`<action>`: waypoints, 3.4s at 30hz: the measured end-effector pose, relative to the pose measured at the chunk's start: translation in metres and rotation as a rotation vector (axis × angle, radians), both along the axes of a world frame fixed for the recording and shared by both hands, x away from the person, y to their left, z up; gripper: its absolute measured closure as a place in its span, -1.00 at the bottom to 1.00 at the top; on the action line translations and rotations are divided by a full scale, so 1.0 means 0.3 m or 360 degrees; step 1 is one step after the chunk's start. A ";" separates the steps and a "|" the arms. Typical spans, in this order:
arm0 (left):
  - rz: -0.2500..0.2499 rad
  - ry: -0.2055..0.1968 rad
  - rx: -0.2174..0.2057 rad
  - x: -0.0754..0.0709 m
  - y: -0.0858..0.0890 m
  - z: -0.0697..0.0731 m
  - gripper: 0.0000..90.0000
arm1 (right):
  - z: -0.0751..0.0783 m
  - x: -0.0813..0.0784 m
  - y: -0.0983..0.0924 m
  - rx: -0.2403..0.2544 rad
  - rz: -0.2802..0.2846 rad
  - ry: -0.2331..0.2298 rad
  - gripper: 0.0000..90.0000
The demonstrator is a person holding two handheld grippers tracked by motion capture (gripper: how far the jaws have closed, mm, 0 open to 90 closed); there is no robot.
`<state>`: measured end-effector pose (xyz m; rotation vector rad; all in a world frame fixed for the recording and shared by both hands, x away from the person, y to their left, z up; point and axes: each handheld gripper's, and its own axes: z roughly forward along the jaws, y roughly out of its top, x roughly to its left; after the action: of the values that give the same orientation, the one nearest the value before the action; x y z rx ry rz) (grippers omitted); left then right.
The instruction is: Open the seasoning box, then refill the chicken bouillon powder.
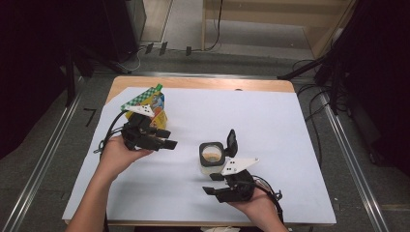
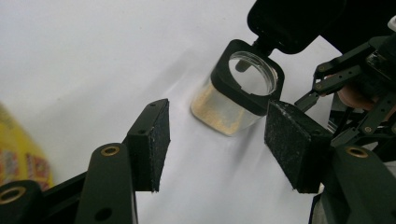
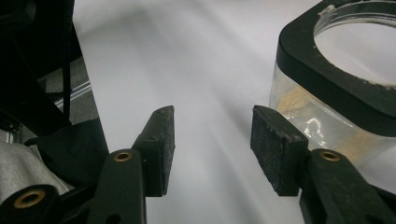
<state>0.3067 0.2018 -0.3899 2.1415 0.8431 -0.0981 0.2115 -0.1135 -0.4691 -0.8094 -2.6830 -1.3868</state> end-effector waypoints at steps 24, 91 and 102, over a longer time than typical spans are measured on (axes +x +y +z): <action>0.0299 -0.0004 0.0000 -0.031 0.235 0.002 -0.05 | -0.004 0.014 0.048 0.0004 0.0073 0.0006 0.13; 0.0571 -0.0242 0.0147 0.105 0.191 0.023 1.00 | -0.007 0.031 0.128 0.0023 0.0089 -0.0030 0.11; 0.0469 -0.0174 0.0019 0.049 0.158 0.152 1.00 | 0.022 0.066 0.219 0.0082 0.0081 -0.0077 0.10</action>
<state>0.3215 0.2492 -0.3443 1.9903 1.0846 0.1746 0.2315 -0.0479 -0.4625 -0.7074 -2.6704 -1.4765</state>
